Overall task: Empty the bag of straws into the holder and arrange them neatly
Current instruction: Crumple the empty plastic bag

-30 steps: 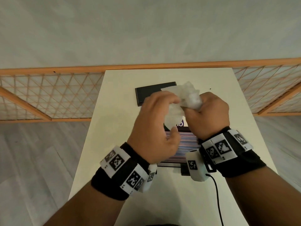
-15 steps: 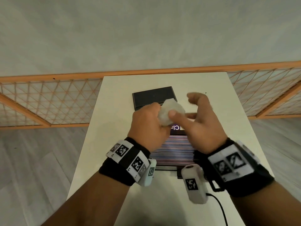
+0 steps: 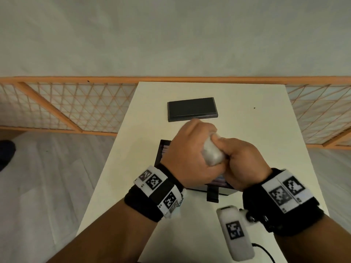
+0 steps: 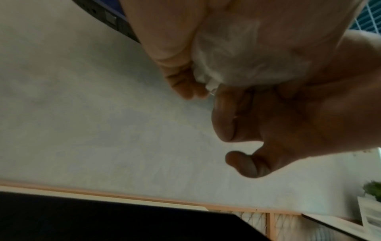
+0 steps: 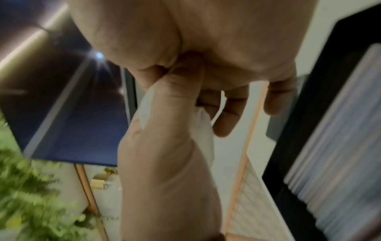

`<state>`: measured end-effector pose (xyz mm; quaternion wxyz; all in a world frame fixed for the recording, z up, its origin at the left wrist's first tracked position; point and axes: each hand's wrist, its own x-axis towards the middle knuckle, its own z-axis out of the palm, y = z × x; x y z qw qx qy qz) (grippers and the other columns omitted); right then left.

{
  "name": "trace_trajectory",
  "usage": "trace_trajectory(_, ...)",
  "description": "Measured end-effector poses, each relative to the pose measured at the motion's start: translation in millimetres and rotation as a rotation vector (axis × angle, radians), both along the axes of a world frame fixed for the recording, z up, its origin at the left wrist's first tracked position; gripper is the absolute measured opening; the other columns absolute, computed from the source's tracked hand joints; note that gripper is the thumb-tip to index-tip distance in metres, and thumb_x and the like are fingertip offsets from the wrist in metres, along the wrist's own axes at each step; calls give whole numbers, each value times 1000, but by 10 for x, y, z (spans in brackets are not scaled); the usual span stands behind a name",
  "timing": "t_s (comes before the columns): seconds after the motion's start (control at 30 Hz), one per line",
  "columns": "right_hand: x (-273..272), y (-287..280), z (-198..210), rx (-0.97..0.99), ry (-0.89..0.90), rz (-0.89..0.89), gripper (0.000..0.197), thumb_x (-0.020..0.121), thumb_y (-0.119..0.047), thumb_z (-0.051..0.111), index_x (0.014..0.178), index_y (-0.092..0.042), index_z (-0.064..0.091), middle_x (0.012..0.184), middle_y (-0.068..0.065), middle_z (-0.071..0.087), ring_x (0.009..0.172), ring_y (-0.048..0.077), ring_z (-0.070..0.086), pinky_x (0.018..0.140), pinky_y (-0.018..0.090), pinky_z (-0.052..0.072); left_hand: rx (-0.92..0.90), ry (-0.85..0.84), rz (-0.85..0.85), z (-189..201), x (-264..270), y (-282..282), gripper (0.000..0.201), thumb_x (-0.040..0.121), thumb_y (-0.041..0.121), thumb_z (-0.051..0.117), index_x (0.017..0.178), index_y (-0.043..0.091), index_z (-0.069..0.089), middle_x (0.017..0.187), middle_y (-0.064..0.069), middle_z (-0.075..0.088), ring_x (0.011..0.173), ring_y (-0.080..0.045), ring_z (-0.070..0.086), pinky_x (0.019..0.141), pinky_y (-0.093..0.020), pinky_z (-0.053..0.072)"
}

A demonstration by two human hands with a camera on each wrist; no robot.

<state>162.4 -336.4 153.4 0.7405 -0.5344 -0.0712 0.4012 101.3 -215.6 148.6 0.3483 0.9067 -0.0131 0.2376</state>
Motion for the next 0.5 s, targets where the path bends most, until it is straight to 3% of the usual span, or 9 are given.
trace_trajectory(0.07,-38,34,5,-85,-33,20,32,82,-32,61,93,-4,71,93,13,73,86,22,69,77,38,51,-27,102,40,28,-102,59,42,69,25,83,98,10,57,89,1,59,75,-13,55,64,-24,45)
trace_trajectory(0.13,-116,74,40,-292,-430,72,51,73,-54,63,108,-17,62,97,-4,69,83,9,66,72,30,50,-61,230,103,49,-187,212,42,73,27,82,95,15,48,78,7,57,65,-10,55,53,-24,44)
trace_trajectory(0.2,-245,162,95,-509,-941,84,59,73,-64,59,118,-27,55,99,-12,62,83,5,62,72,25,52,-119,274,112,66,-265,420,48,73,22,81,100,21,41,75,12,53,64,-6,54,49,-13,38)
trace_trajectory(0.23,-320,242,104,-535,-1075,99,53,77,-63,55,115,-27,58,96,-11,62,82,6,61,73,28,52,-172,276,97,71,-310,519,54,72,19,80,106,23,38,75,13,52,65,-4,55,50,-11,38)
trace_trajectory(0.27,-402,335,102,-516,-1099,126,47,80,-61,51,108,-25,62,90,-8,64,79,9,61,71,35,52,-215,275,77,80,-359,596,61,72,16,80,114,21,37,74,13,51,67,1,56,54,-8,39)
trace_trajectory(0.3,-477,432,97,-476,-1058,159,44,83,-58,47,100,-22,65,83,-4,65,75,13,61,70,42,52,-239,268,60,75,-414,666,68,71,15,81,121,18,35,75,15,49,70,8,55,58,-5,39)
trace_trajectory(0.37,-602,660,89,-350,-874,218,40,88,-49,49,90,-11,65,77,8,67,68,26,61,66,46,51,-253,172,27,24,-537,806,79,68,12,83,129,11,33,83,17,46,79,18,50,68,-1,38)
trace_trajectory(0.43,-683,885,64,-228,-572,244,42,89,-34,52,87,8,58,74,20,62,65,32,55,63,42,45,-235,22,5,-77,-663,972,82,62,13,83,127,14,34,102,8,42,96,10,48,81,-4,39)
trace_trajectory(0.5,-791,1071,3,-180,-320,219,45,84,-28,54,84,17,54,75,23,58,69,30,54,64,36,44,-192,-42,-18,-157,-798,1132,74,59,12,82,122,10,44,117,-3,46,109,-11,52,93,-22,46)
